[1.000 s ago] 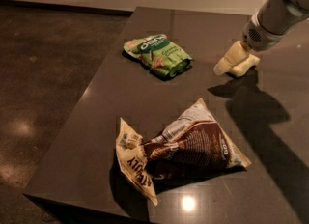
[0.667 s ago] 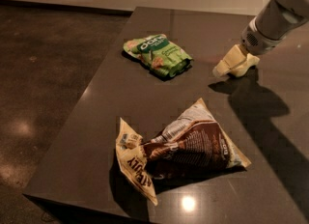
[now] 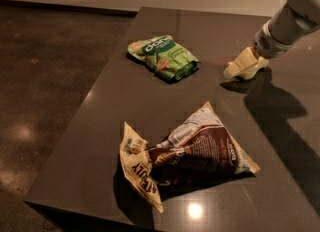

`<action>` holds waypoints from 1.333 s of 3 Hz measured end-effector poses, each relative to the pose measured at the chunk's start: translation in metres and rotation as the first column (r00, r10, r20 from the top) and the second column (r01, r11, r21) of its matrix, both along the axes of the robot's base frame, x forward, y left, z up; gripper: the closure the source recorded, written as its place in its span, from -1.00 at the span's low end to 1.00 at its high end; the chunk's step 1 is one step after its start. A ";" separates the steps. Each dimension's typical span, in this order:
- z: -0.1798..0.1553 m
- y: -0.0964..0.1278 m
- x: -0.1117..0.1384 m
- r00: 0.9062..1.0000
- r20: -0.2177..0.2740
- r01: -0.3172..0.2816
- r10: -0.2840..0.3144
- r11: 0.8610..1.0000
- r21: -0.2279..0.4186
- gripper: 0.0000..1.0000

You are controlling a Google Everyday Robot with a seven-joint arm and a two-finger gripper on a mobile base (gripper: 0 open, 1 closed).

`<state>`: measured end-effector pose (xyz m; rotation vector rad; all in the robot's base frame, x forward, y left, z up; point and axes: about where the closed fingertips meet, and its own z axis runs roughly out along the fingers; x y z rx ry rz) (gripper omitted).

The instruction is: Pick sponge

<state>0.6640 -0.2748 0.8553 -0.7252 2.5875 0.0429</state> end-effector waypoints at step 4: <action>-0.007 -0.007 0.007 0.999 0.012 -0.038 0.038 0.999 0.014 0.28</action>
Offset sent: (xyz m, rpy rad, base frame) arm 0.0088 -0.0163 -0.0088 0.0101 -0.0080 0.0102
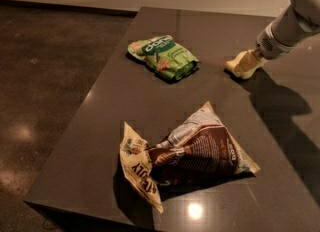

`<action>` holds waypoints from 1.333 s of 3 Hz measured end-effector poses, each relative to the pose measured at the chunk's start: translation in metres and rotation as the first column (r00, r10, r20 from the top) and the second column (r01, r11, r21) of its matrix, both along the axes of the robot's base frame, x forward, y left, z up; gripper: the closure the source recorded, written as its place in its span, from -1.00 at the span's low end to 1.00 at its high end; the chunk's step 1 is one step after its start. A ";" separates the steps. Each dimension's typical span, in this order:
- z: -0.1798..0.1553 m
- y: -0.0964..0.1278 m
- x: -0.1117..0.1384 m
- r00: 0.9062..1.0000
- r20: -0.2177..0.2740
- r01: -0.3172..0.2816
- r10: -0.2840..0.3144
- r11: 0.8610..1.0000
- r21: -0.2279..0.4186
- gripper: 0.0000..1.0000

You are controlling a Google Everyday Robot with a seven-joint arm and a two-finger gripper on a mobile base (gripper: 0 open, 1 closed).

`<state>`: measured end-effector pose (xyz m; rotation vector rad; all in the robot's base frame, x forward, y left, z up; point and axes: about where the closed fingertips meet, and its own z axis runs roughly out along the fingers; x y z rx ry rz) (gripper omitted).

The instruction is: Pick sponge

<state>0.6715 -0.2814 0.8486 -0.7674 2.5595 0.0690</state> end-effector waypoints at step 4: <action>0.114 0.034 -0.051 0.977 0.127 -0.184 0.174 0.980 0.071 1.00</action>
Offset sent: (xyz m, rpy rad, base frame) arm -0.0297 0.0258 0.0883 0.0946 -0.0853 0.1315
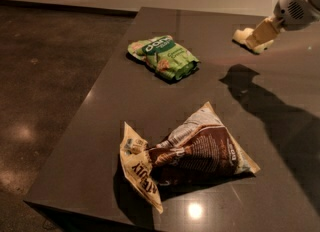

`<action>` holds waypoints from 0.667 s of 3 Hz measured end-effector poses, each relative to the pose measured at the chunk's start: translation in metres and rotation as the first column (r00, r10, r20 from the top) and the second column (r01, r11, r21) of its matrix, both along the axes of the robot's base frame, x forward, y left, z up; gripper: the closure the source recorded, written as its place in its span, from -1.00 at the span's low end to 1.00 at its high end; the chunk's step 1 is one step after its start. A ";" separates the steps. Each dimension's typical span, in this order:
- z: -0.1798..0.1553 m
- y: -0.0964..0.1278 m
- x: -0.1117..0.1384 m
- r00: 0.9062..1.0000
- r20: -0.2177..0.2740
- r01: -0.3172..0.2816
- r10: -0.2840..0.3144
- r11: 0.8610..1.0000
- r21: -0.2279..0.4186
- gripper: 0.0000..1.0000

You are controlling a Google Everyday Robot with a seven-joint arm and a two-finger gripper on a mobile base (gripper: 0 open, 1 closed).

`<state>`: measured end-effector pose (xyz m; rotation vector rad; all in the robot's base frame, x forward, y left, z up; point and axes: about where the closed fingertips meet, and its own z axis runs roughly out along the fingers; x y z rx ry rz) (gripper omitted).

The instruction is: Pick sponge

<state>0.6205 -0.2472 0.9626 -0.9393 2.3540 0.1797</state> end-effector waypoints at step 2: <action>0.015 0.025 -0.019 0.995 -0.014 -0.101 0.102 0.995 0.016 1.00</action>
Offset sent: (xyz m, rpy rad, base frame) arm -0.0340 0.0404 0.0083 0.0351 0.0648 0.1525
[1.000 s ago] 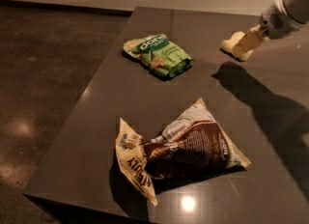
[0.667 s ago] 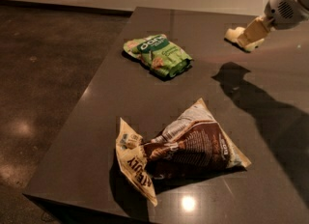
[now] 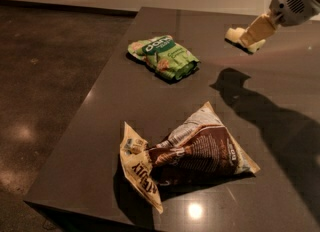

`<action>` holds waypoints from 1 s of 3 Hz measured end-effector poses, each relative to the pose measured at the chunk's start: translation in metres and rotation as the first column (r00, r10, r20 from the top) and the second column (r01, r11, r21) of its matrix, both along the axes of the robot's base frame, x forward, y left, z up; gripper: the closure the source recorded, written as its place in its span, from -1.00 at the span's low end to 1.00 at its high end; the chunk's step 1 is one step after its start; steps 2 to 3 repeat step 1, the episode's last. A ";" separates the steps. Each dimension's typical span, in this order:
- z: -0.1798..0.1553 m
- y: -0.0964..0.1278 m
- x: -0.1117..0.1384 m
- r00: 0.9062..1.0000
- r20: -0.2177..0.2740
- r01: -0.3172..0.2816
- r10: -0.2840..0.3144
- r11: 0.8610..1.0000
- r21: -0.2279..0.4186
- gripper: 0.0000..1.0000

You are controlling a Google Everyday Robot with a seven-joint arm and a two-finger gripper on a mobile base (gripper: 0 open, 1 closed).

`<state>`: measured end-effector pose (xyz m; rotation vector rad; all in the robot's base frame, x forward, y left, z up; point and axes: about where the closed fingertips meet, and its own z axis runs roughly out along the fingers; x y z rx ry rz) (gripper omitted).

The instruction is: Pick sponge

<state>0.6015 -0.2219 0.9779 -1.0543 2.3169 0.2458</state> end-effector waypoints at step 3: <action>-0.001 0.001 0.000 1.000 -0.003 -0.002 0.002 1.000 0.001 1.00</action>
Offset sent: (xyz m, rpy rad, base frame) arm 0.0000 0.0000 0.0000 0.0000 0.0000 0.0000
